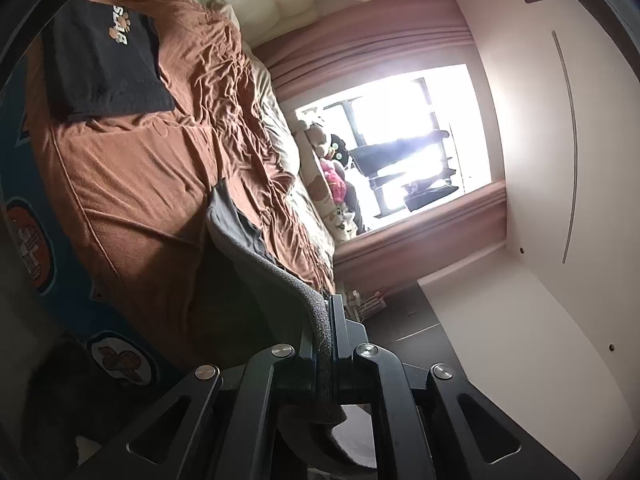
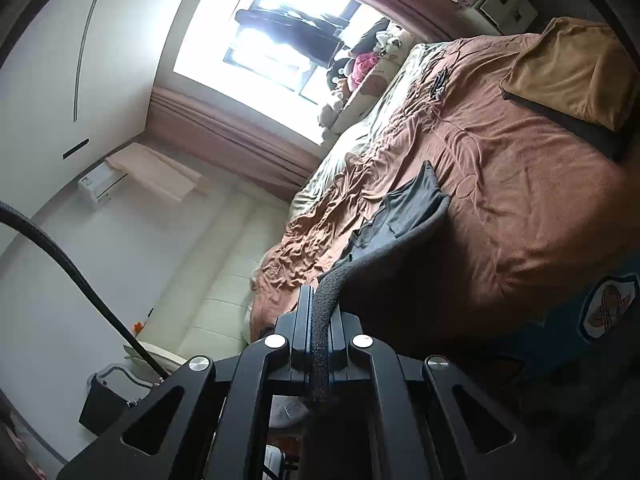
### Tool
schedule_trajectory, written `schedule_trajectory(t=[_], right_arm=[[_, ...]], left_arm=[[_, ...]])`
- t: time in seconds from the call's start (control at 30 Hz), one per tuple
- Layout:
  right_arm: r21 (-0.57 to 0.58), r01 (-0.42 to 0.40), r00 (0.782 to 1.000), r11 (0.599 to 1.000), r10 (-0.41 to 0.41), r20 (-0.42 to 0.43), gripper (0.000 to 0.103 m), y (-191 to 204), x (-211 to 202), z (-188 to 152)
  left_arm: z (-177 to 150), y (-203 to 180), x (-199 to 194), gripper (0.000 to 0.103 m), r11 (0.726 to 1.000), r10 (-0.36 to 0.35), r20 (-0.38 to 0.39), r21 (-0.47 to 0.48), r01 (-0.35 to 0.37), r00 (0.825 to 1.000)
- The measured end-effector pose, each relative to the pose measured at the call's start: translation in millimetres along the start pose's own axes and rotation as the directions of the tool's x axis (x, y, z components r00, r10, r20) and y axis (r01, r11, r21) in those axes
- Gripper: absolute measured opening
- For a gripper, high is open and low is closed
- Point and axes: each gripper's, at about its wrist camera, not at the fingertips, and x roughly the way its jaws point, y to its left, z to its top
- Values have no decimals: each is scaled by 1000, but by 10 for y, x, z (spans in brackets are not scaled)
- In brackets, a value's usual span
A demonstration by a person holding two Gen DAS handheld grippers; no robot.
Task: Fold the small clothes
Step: 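Lift the held hem with both grippers and fold it toward the collar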
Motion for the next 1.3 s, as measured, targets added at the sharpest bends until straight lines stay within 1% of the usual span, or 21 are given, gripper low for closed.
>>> schedule_trajectory(t=[0.13,0.23,0.43,0.7,0.93,1.13,1.3], right_arm=[[14,10,1000,1000,-10,-7,2,-94,42,13],[30,16,1000,999,-16,-12,2,-149,87,71],[53,42,999,998,-40,-30,2,-191,373,289],[60,70,997,996,-67,-39,2,-173,879,709],[53,94,994,994,-91,-59,2,-258,1363,1040],[59,131,988,990,-125,-89,2,-354,1721,1264],[46,165,980,985,-158,-119,2,-414,2019,1416]], left_arm=[[-5,81,39,4,1000,6,-5,-11,-6,1000],[29,132,140,4,999,24,-11,-24,-24,1000],[164,132,348,4,999,44,-19,-27,-45,999],[460,194,841,4,994,99,-16,-36,-100,995],[687,227,1294,4,989,143,-23,-37,-144,989],[849,324,1691,4,981,189,-41,-36,-190,981],[962,453,2019,4,971,235,-59,-35,-238,970]])
